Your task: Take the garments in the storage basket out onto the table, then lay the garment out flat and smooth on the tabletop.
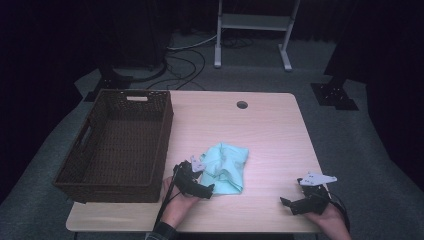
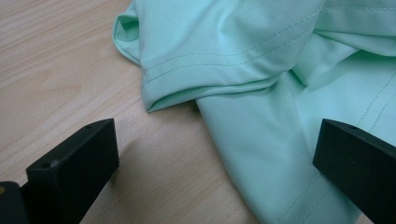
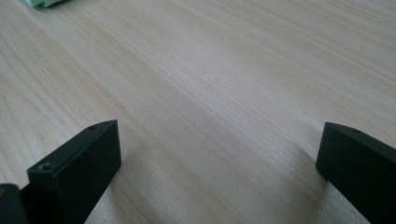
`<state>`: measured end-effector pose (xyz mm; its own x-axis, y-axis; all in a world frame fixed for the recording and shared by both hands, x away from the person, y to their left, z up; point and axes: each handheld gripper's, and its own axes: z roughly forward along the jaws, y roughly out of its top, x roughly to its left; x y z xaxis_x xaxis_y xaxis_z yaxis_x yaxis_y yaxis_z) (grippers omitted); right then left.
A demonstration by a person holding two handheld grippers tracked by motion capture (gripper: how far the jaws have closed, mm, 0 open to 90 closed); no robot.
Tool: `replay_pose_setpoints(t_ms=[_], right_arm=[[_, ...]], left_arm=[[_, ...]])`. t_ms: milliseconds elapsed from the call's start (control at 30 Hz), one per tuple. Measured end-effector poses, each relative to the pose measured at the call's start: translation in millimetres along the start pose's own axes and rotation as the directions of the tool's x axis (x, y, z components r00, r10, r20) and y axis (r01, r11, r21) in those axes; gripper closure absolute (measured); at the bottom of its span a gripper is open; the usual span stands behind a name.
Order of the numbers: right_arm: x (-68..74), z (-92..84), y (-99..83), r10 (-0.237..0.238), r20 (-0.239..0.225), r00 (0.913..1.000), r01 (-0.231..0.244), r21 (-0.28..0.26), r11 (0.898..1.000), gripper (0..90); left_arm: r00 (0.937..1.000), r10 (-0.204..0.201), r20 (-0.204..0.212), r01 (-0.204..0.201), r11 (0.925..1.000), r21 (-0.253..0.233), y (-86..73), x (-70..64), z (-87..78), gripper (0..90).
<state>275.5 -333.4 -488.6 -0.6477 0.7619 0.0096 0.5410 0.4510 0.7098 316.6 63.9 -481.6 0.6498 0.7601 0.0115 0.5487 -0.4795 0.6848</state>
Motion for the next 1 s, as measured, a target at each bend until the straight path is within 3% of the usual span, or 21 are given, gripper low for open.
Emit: replay_pose_setpoints(t_ms=[167, 667, 767, 1000], right_arm=[[-0.6, -0.3, -0.2, 0.009, 0.010, 0.9999, -0.009, 0.001, 1.000, 0.0], [0.2, 1.8, 3.0, 0.016, 0.018, 0.9997, -0.016, 0.009, 1.000, 0.0], [3.6, 2.1, 5.5, -0.002, 0.024, 0.9997, 0.002, 0.015, 1.000, 0.0], [3.9, -2.5, 13.1, 0.013, -0.006, 0.9999, -0.013, -0.051, 0.999, 0.0]], left_arm=[[0.9996, 0.018, 0.021, -0.017, 0.9989, -0.043, -5.6, 1.0, -0.7, 0.0], [0.9991, 0.029, 0.032, -0.028, 0.9987, -0.042, -5.0, 2.4, -0.2, 0.0], [0.9991, 0.030, 0.031, -0.028, 0.9987, -0.042, -5.0, 2.4, -0.1, 0.0], [0.9991, 0.029, 0.031, -0.028, 0.9987, -0.042, -5.0, 2.4, -0.1, 0.0]])
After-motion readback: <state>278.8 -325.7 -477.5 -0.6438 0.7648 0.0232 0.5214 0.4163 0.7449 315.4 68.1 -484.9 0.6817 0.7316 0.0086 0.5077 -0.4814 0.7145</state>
